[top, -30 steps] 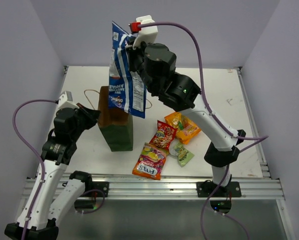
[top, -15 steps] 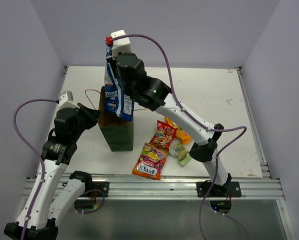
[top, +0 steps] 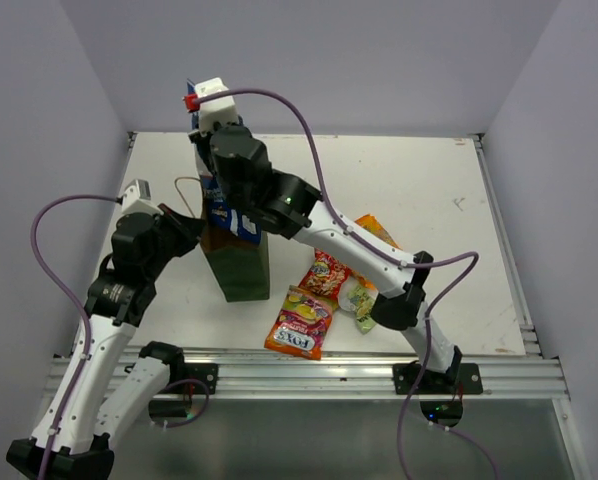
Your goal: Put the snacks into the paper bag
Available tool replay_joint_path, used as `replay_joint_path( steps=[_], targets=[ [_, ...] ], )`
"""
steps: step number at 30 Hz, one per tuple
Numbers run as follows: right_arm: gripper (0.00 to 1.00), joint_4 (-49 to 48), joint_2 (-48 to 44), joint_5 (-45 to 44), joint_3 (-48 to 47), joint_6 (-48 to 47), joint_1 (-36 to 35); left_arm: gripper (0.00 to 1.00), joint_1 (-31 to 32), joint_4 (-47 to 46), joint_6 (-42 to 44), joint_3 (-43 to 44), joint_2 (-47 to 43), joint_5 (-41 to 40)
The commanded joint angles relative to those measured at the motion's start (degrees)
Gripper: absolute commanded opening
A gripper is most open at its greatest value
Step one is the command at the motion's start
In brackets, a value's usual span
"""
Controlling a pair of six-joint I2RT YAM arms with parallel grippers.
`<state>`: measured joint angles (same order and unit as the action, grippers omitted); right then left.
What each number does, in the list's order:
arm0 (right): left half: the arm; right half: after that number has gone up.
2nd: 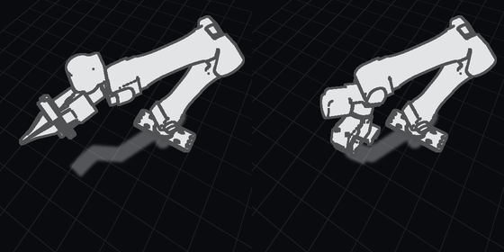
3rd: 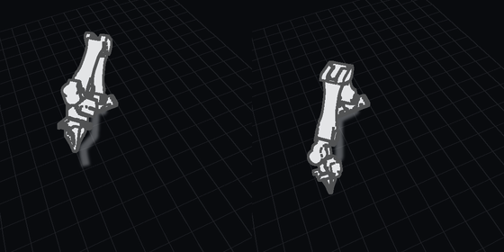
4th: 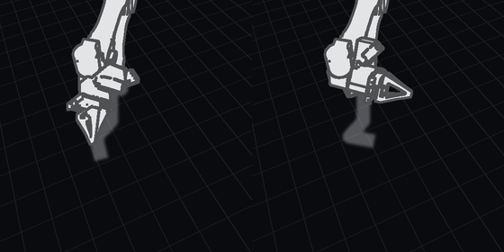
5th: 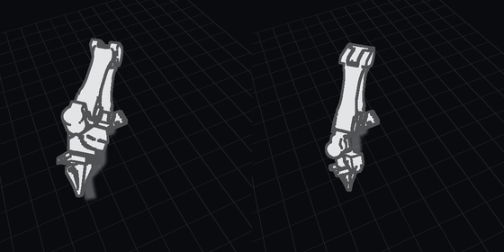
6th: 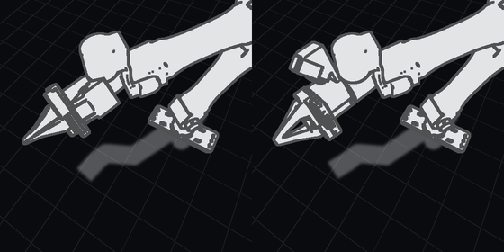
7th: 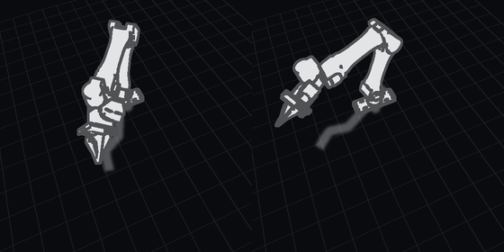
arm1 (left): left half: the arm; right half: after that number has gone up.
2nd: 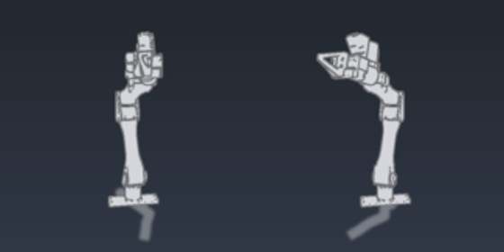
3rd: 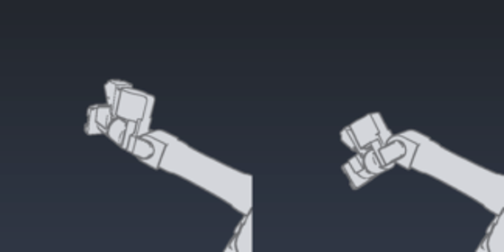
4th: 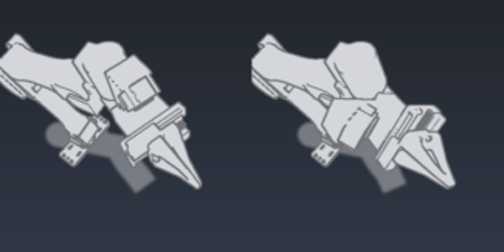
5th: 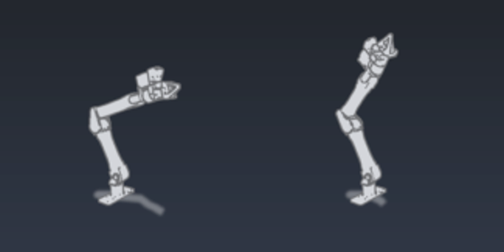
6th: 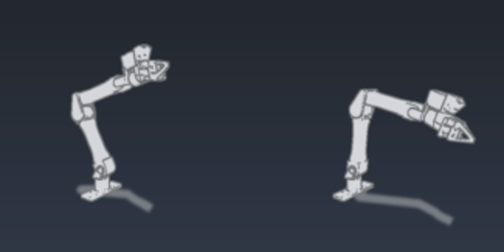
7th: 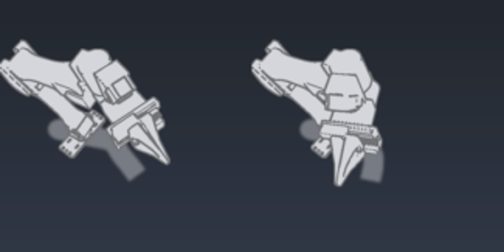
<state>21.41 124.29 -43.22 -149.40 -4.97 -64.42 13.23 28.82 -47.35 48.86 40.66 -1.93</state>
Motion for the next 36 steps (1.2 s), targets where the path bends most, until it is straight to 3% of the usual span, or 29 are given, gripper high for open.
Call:
replay_joint_path(
  steps=[1, 13, 20, 22, 23, 25, 26, 27, 28, 36],
  targets=[
    [0.00, -4.63, -2.82, -2.04, 2.44, -1.71, -3.77, 0.00, 0.48, -2.10, 0.60, 0.80, 0.56, 0.09],
    [0.00, 3.80, -13.54, -5.82, 21.94, 4.00, -6.51, 0.00, 0.48, -2.63, 0.77, 0.71, 0.20, -0.79],
    [0.00, 11.37, -16.53, -3.11, 24.07, 9.62, -6.94, 0.00, 0.48, -1.57, 1.12, 1.06, -0.76, -1.67],
    [0.11, 14.62, -16.80, -0.04, 23.29, 11.20, -6.94, 0.00, 0.48, -1.66, 1.03, 0.97, -0.76, -1.41],
    [0.26, 15.67, -16.80, 1.02, 22.85, 11.73, -6.94, 0.00, 0.48, -1.57, 0.95, 0.97, -0.85, -1.41],
    [0.44, 18.22, -16.97, 4.70, 22.05, 12.70, -7.03, 0.00, 0.48, -1.75, 1.03, 0.97, -0.94, -1.49],
    [0.58, 18.75, -17.06, 5.60, 21.79, 12.88, -7.12, 0.00, 0.48, -1.75, 1.12, 0.97, -1.03, -1.49],
    [0.78, 19.71, -17.24, 6.13, 21.44, 13.06, -7.21, 0.00, 0.48, -1.66, 1.04, 0.89, -1.20, -1.41],
    [0.84, 19.98, -17.67, 7.70, 20.83, 12.97, -7.38, 0.00, 0.48, -1.75, 1.12, 0.80, -1.20, -1.32],
    [0.88, 26.21, -25.91, 3.78, 20.81, 15.86, -9.41, 0.00, 0.48, -0.87, 0.86, 0.36, -2.52, -1.14]
  ],
)
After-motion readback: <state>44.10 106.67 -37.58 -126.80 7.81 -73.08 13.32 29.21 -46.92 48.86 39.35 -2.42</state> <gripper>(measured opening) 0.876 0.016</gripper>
